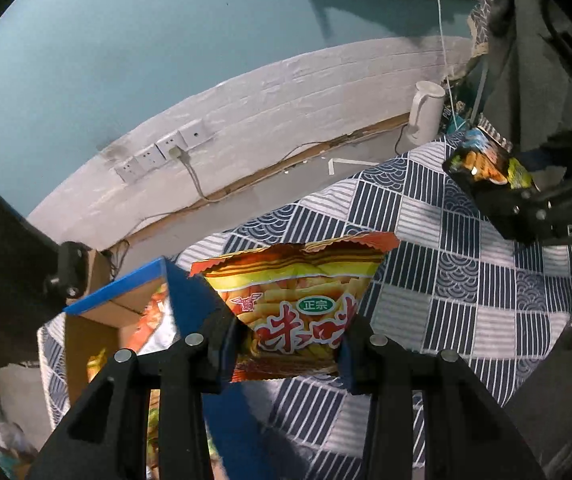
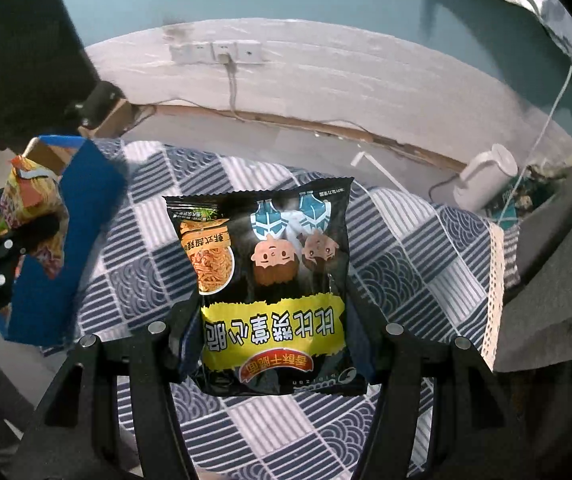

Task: Organize snacks
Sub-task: 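Carry the orange bag and black bag over the box and release both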

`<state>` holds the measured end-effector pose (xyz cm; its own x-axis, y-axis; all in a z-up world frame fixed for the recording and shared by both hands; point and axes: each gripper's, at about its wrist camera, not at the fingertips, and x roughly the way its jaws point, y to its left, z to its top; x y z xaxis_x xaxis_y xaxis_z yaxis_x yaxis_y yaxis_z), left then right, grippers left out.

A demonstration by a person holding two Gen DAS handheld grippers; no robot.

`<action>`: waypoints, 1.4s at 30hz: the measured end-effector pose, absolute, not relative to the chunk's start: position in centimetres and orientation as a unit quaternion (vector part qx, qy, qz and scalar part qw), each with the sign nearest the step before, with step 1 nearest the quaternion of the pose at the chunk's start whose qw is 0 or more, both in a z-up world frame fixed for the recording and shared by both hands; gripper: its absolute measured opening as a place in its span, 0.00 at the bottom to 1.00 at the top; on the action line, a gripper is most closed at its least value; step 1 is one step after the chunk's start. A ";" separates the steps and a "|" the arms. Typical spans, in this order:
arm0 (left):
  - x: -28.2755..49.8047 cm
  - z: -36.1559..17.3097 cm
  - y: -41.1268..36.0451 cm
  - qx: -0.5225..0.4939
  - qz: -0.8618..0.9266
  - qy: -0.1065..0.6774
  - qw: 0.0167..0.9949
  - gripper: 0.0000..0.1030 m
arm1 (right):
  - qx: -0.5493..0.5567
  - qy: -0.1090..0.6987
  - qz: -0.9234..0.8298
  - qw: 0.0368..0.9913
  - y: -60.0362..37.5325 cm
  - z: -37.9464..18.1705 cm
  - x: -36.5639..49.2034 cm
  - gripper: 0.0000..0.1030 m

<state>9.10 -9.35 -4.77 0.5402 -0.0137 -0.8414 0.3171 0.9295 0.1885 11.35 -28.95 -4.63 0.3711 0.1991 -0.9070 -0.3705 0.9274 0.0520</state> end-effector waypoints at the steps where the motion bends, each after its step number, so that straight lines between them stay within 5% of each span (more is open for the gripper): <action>1: 8.8 -4.4 -8.8 0.161 -0.096 0.469 0.863 0.40 | -0.081 0.531 0.177 0.825 -28.5 -4.3 11.2 0.58; 21: 5.3 -2.3 4.3 0.126 -0.031 0.474 0.871 0.40 | -0.110 0.507 0.266 0.813 -16.4 -0.6 10.0 0.58; 42: 6.5 -7.2 15.3 0.025 0.018 0.513 0.858 0.40 | -0.148 0.535 0.331 0.763 -1.6 -3.4 11.7 0.58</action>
<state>6.45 15.34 -7.19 0.4724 0.0572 -0.8795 -0.0050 0.9980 0.0622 11.68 -1.55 -3.36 0.2094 0.3469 -0.9143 -0.6628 0.7378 0.1281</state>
